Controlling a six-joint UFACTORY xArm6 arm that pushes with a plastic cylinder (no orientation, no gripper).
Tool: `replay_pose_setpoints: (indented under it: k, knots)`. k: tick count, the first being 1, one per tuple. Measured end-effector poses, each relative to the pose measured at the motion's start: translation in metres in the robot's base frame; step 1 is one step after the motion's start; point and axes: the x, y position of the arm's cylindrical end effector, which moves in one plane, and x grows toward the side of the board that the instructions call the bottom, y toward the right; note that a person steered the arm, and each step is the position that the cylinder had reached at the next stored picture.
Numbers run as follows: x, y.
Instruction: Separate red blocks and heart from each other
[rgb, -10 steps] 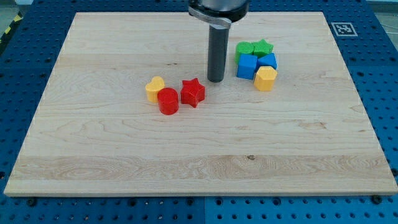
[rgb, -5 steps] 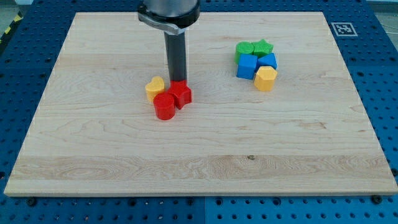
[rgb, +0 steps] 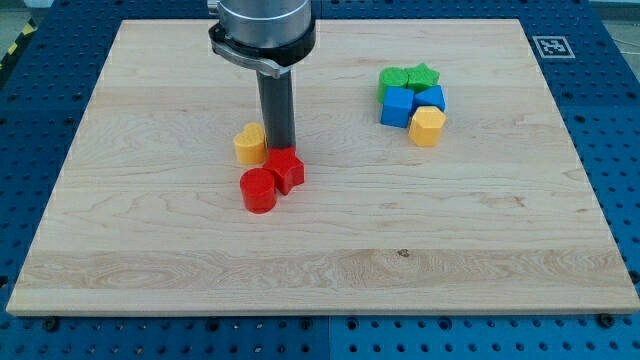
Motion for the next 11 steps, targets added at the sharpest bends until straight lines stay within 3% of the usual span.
replay_pose_setpoints:
  k: [3, 5, 9, 11]
  knots:
    - [0.020, -0.007]
    - [0.032, -0.045]
    - [0.053, 0.053]
    - [0.077, 0.058]
